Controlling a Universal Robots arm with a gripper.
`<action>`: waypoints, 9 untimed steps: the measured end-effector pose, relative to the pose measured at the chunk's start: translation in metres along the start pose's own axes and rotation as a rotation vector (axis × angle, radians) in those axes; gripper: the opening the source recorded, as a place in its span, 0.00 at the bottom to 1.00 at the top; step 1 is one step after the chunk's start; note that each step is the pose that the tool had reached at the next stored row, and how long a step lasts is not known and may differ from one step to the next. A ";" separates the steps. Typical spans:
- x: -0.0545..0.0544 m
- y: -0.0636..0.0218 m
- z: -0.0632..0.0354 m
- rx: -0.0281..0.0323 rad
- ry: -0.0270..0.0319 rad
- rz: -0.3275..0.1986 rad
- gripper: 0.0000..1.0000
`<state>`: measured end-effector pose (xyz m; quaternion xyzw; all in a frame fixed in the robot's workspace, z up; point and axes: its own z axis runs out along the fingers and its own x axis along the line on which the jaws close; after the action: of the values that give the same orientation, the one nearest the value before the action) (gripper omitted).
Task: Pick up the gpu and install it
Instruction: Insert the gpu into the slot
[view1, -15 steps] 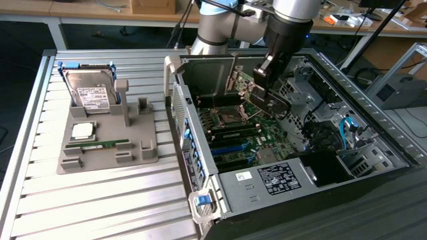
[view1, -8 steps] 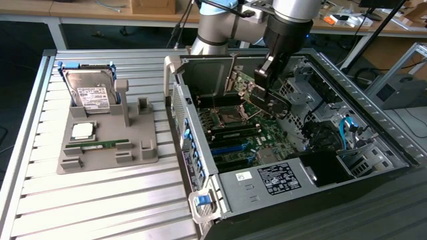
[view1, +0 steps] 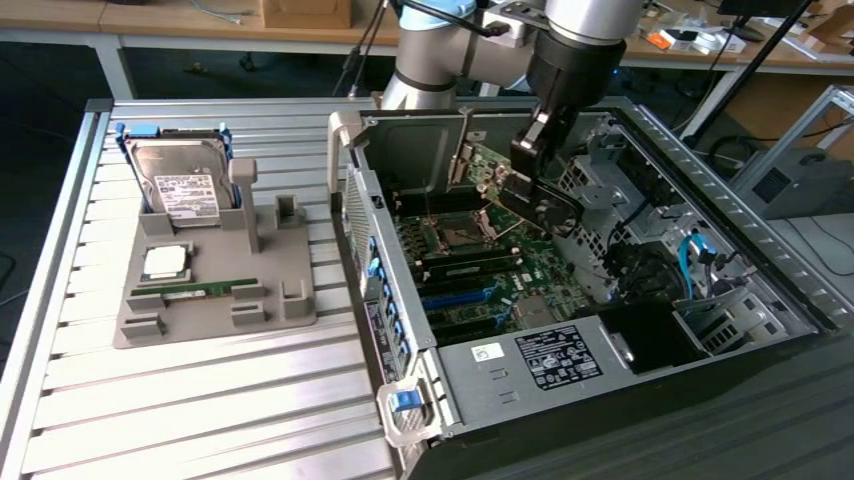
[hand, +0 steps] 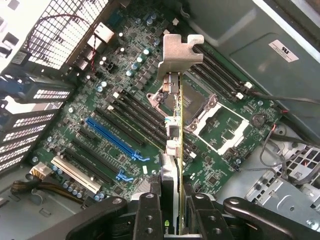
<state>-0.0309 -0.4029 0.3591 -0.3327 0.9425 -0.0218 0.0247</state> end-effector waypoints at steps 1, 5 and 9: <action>0.000 0.0000 0.0000 -0.0002 -0.0003 -0.006 0.27; 0.000 0.0000 0.0001 -0.0009 -0.0016 -0.027 0.27; 0.000 0.0000 0.0002 -0.0019 -0.0033 -0.059 0.27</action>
<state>-0.0309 -0.4029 0.3589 -0.3603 0.9322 -0.0211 0.0254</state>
